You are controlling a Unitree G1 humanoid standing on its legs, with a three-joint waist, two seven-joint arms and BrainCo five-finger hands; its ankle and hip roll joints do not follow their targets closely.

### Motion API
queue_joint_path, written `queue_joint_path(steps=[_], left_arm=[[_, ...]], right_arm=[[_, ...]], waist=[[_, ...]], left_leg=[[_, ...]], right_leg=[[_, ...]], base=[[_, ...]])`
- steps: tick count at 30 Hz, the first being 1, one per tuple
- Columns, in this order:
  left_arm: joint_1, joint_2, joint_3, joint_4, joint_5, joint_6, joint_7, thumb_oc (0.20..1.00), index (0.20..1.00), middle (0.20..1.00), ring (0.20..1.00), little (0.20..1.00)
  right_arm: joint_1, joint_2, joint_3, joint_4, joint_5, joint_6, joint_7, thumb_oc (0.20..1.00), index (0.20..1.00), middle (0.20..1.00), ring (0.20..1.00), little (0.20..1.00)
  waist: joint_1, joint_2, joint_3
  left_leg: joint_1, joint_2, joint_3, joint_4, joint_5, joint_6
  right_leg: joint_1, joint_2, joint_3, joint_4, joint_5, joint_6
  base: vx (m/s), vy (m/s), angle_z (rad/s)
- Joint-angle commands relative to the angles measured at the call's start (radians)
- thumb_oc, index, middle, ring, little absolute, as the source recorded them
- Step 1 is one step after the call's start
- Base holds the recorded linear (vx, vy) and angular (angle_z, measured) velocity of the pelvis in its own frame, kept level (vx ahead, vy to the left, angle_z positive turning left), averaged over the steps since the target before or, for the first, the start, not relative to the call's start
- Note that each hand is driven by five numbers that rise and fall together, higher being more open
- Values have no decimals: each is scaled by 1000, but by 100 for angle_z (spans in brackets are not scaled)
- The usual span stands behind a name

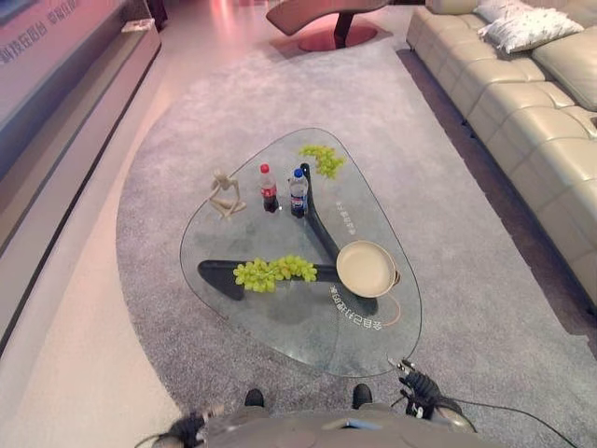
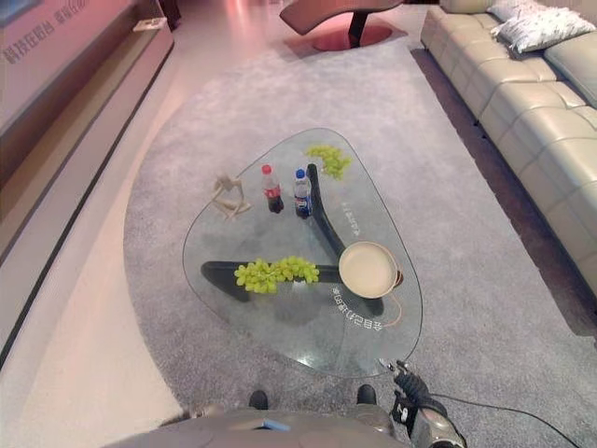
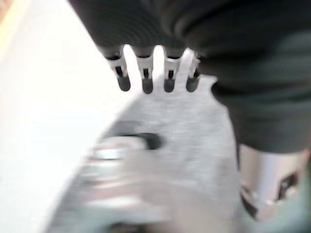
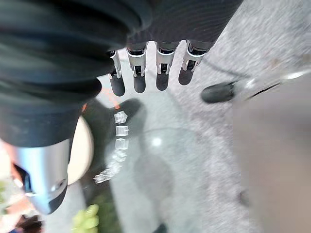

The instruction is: Pick up fruits into the plate

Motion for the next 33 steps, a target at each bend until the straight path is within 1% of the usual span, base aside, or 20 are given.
queue_joint_path(steps=[1, 3, 4, 5, 7, 9, 12, 14, 16, 20, 22, 23, 24, 25, 26, 27, 28, 29, 31, 33], left_arm=[[-43, -1, 35, 66, 48, 25, 9, 1000, 1000, 1000, 1000, 1000], [-49, 3, 17, 60, 91, 5, -1, 1000, 1000, 1000, 1000, 1000], [-55, 7, -6, 50, 111, -9, 0, 1000, 1000, 1000, 1000, 1000], [-63, 16, -35, 33, 123, -25, -2, 1000, 1000, 1000, 1000, 1000], [-75, 28, -65, 13, 104, -40, -2, 1000, 1000, 1000, 1000, 1000], [-87, 50, -72, -10, 65, -53, -5, 1000, 1000, 1000, 1000, 1000], [-110, 67, -77, -31, 17, -66, -1, 1000, 1000, 1000, 1000, 1000], [-135, 77, -72, -36, 15, -73, -4, 1000, 1000, 1000, 1000, 1000], [-147, 79, -76, -36, 28, -76, -8, 1000, 1000, 1000, 1000, 1000], [-149, 63, -92, -39, 27, -72, -8, 1000, 1000, 1000, 1000, 1000], [-132, 41, -88, -36, 3, -78, -2, 1000, 1000, 1000, 1000, 1000], [-123, 30, -79, -34, -4, -87, -1, 1000, 1000, 1000, 1000, 1000], [-120, 26, -76, -34, -7, -91, 1, 1000, 1000, 1000, 1000, 1000], [-116, 18, -72, -34, -15, -96, 7, 1000, 1000, 1000, 1000, 1000], [-113, -1, -70, -34, -55, -107, 37, 1000, 1000, 1000, 1000, 1000], [-110, -9, -61, -35, -80, -104, 50, 1000, 1000, 1000, 1000, 1000], [-109, -11, -55, -35, -81, -102, 52, 1000, 1000, 1000, 1000, 1000], [-106, -11, -45, -35, -64, -100, 49, 1000, 1000, 1000, 1000, 1000], [-107, -5, -43, -41, -56, -98, 49, 1000, 1000, 1000, 1000, 1000], [-123, -2, -53, -53, -62, -96, 61, 1000, 1000, 1000, 1000, 1000]], right_arm=[[-33, 23, -59, 20, -27, -13, -20, 1000, 1000, 1000, 1000, 1000], [-29, 28, -65, 28, -3, -23, -24, 1000, 1000, 1000, 1000, 1000], [-31, 29, -65, 27, 26, -27, -29, 1000, 1000, 1000, 1000, 1000], [-31, 27, -65, 19, 54, -35, -28, 1000, 1000, 1000, 1000, 1000], [-31, 20, -63, 4, 84, -39, -21, 1000, 1000, 1000, 1000, 1000], [-36, 6, -58, -8, 72, -36, 1, 1000, 1000, 1000, 1000, 1000], [-50, -2, -50, 0, 61, -43, 19, 1000, 1000, 1000, 1000, 1000], [-53, -10, -52, 12, 77, -48, 27, 1000, 1000, 1000, 1000, 1000], [-53, -17, -52, 11, 88, -43, 27, 1000, 1000, 1000, 1000, 1000], [-50, -28, -61, 16, 84, -31, 21, 1000, 1000, 1000, 1000, 1000], [-41, -34, -66, 1, 75, -22, 24, 1000, 1000, 1000, 1000, 1000], [-36, -38, -65, -10, 65, -20, 28, 1000, 1000, 1000, 1000, 1000], [-35, -39, -65, -14, 62, -19, 30, 1000, 1000, 1000, 1000, 1000], [-32, -41, -63, -25, 54, -17, 30, 1000, 1000, 1000, 1000, 1000], [-27, -51, -55, -44, 39, -18, 29, 1000, 1000, 1000, 1000, 1000], [-29, -56, -52, -46, 39, -21, 32, 1000, 1000, 1000, 1000, 1000], [-31, -57, -50, -46, 43, -22, 32, 1000, 1000, 1000, 1000, 1000], [-36, -55, -46, -44, 63, -28, 35, 1000, 1000, 1000, 1000, 1000], [-50, -47, -41, -41, 84, -36, 42, 1000, 1000, 1000, 1000, 1000], [-79, -42, -22, -34, 114, -51, 47, 1000, 1000, 1000, 1000, 1000]], waist=[[5, -31, 27], [8, -33, 34], [6, -29, 43], [-3, -16, 57], [-10, 2, 74], [-17, 17, 87], [-30, 10, 87], [-42, -10, 79], [-47, -12, 78], [-59, -8, 58], [-58, -12, 35], [-57, -17, 32], [-56, -17, 31], [-54, -21, 35], [-46, -33, 47], [-38, -38, 55], [-33, -39, 58], [-17, -42, 68], [-9, -45, 77], [7, -38, 92]], left_leg=[[-17, -121, 42, 94, -139, 107], [-20, -140, 10, 109, -153, 129], [-22, -150, -5, 114, -156, 143], [-18, -158, -26, 110, -153, 155], [-11, -162, -29, 108, -156, 162], [8, -166, -15, 95, -159, 160], [29, -185, -16, 86, -169, 158], [51, -211, -31, 84, -186, 148], [60, -212, -39, 91, -195, 140], [66, -216, -51, 144, -223, 134], [56, -233, -52, 232, -251, 110], [36, -237, -35, 317, -238, 90], [25, -237, -29, 345, -232, 82], [-8, -234, -12, 423, -194, 59], [-117, -239, 2, 620, -155, 24], [-166, -241, 4, 692, -156, 17], [-191, -233, 6, 704, -151, 16], [-225, -201, 3, 668, -141, 26], [-209, -150, -11, 523, -130, 44], [-192, -97, -51, 296, -114, 53]], right_leg=[[-14, -6, 14, 123, -77, -10], [-34, -13, 29, 186, -84, -6], [-61, -17, 40, 252, -79, -3], [-118, -18, 50, 360, -47, -2], [-192, -32, 42, 481, 0, -5], [-238, -24, 17, 537, 17, -5], [-250, 52, -14, 475, -23, -4], [-269, 100, -56, 379, -18, -11], [-257, 107, -84, 324, -27, -24], [-230, 102, -55, 263, -43, -49], [-176, 98, -34, 208, -49, -65], [-154, 88, -37, 189, -50, -72], [-147, 86, -38, 183, -51, -74], [-129, 78, -37, 173, -51, -79], [-103, 62, -23, 171, -60, -94], [-93, 54, -21, 173, -66, -102], [-88, 53, -19, 174, -68, -104], [-72, 54, -3, 169, -74, -103], [-67, 63, 33, 151, -78, -93], [-75, 81, 66, 137, -83, -83]], base=[[126, 225, 2], [96, 243, 1], [86, 341, 1], [74, 349, 1], [52, 278, 5], [69, 235, 8], [137, 115, -13], [196, 1, -6], [155, -31, 10], [145, -46, 30], [144, -81, -13], [83, -52, 1], [56, -41, 7], [51, -41, 8], [66, -36, 17], [65, -24, 1], [89, 5, -15], [99, 22, -23], [79, 54, -7], [26, 107, -12]])
